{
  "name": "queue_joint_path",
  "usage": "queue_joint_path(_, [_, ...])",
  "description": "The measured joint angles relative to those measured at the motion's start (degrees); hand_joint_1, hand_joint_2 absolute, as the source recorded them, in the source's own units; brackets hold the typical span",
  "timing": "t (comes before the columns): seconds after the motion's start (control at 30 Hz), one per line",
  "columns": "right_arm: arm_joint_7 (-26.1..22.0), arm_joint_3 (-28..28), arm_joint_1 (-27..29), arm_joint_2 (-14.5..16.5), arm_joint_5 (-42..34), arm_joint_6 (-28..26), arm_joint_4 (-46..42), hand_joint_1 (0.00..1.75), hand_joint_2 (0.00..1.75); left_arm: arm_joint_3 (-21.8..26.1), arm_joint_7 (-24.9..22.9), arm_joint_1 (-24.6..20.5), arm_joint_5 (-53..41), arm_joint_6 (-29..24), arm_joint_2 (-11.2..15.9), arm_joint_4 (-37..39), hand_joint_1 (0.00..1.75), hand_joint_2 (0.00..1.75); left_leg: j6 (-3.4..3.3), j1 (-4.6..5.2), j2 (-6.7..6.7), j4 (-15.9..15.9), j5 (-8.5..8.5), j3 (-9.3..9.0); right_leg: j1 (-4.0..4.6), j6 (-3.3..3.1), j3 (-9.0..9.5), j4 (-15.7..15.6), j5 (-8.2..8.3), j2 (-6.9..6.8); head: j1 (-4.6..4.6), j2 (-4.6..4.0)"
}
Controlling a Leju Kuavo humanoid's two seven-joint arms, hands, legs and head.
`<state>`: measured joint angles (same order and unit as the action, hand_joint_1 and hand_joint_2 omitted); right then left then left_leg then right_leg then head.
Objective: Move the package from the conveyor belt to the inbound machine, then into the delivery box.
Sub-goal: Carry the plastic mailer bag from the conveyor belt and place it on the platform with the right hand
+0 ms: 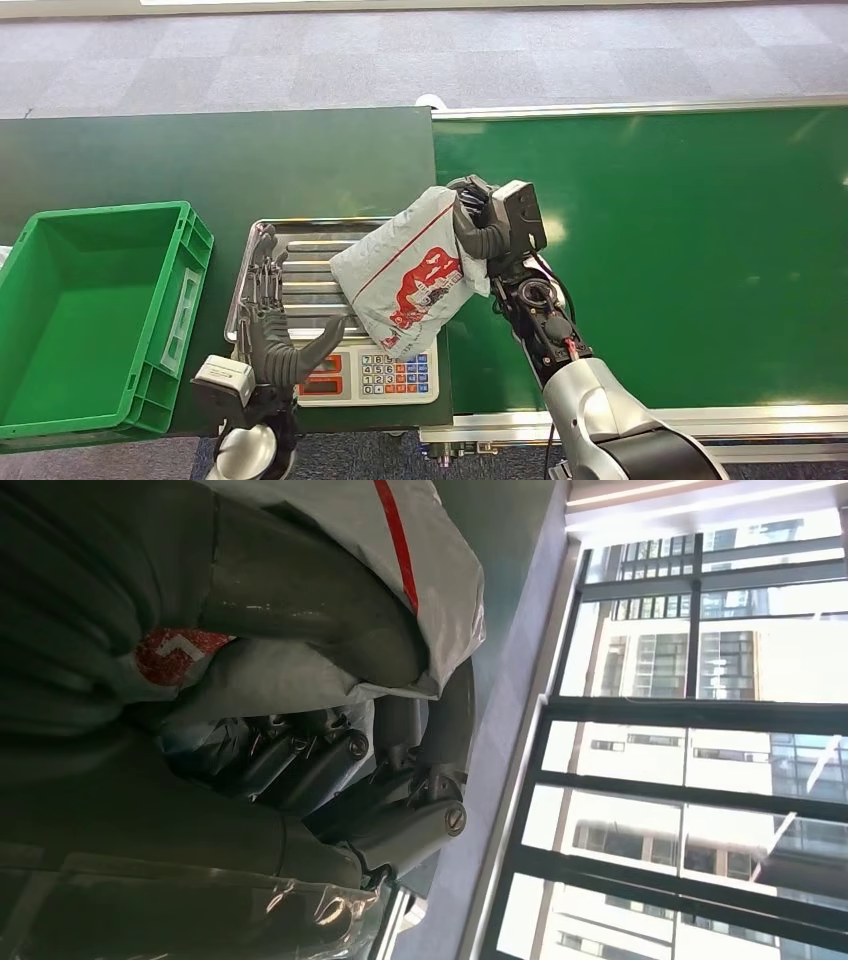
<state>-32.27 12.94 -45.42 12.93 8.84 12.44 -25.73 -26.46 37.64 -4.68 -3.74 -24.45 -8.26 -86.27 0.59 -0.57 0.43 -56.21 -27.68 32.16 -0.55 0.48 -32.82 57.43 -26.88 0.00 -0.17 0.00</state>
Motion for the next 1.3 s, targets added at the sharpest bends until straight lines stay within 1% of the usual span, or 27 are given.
queue_joint_path(0.17, [-0.09,-1.02,-0.16,-0.02,-1.24,1.63,0.94,1.75,1.75,2.03,0.66,0.62,-0.58,-1.79,0.32,-3.00,0.00,1.75,0.00,0.00,-0.01,0.00,0.00,0.00,0.00,0.00,0.00,0.00,0.00,0.00,-0.01,0.00])
queue_joint_path(0.4, [-0.31,-1.63,-0.52,0.05,-1.91,3.67,1.90,1.75,1.75,2.76,0.92,0.60,-0.58,-1.99,0.45,-4.24,0.00,1.75,0.00,0.00,0.01,0.00,0.00,0.00,0.00,0.00,-0.01,0.00,0.00,0.00,0.00,0.00])
queue_joint_path(0.7, [-0.85,-1.67,-0.87,1.14,-1.91,7.36,2.72,1.75,1.75,1.78,1.39,-2.21,0.58,-0.77,0.24,-2.41,0.00,1.75,0.00,0.00,0.07,0.00,0.00,-0.03,0.00,0.00,-0.01,0.00,0.00,0.01,0.00,0.00])
queue_joint_path(0.73, [-0.92,-1.66,-0.87,1.19,-1.87,7.95,2.78,1.65,1.75,1.55,1.39,-2.52,0.72,-0.69,0.24,-2.05,0.00,1.75,0.00,0.00,0.08,0.00,0.00,-0.03,0.00,0.00,-0.01,0.00,0.00,0.01,0.00,0.00])
queue_joint_path(0.8, [-1.02,-1.58,-0.87,1.23,-1.66,8.80,2.85,0.92,1.75,1.08,1.39,-3.13,1.11,-0.46,0.24,-1.32,0.00,1.75,0.00,0.00,0.08,0.00,0.00,-0.03,0.00,0.00,-0.01,0.00,0.00,0.01,0.00,0.00])
queue_joint_path(0.83, [-0.95,-1.51,-0.87,1.25,-1.46,8.96,2.86,0.48,1.75,0.89,1.39,-3.43,1.33,-0.34,0.24,-0.93,0.00,1.75,0.00,0.00,0.09,0.00,0.00,-0.03,0.00,0.00,-0.01,0.00,0.00,0.02,0.01,0.00])
queue_joint_path(0.87, [-0.73,-1.44,-0.88,1.25,-1.21,8.95,2.87,0.14,1.75,0.73,1.39,-3.70,1.57,-0.24,0.24,-0.55,0.00,1.75,0.00,0.00,0.09,0.00,0.00,-0.04,0.00,0.00,-0.01,0.00,0.00,0.02,0.00,0.00])
queue_joint_path(0.93, [-0.08,-1.36,-0.88,1.25,-0.81,8.61,2.88,0.00,1.75,0.50,1.39,-4.18,1.81,-0.17,0.24,0.16,0.00,1.75,0.00,0.00,0.10,0.00,0.00,-0.05,0.00,0.00,-0.01,0.00,0.00,0.02,0.01,0.00])
queue_joint_path(1.13, [3.56,-1.31,-1.06,1.04,0.06,5.77,3.04,0.00,1.75,0.01,1.37,-5.12,2.11,-0.14,0.23,1.66,0.00,1.75,0.00,0.00,0.13,0.00,0.00,-0.07,0.00,0.00,0.00,0.00,0.00,0.03,0.00,0.00])
queue_joint_path(1.3, [5.92,-1.21,-1.14,0.48,2.11,0.48,3.33,0.00,1.75,-0.19,0.46,-5.61,1.96,-0.10,0.22,2.36,0.00,1.75,0.00,0.00,0.12,0.00,0.00,-0.07,0.00,0.00,0.01,0.00,0.00,0.03,0.00,0.00])
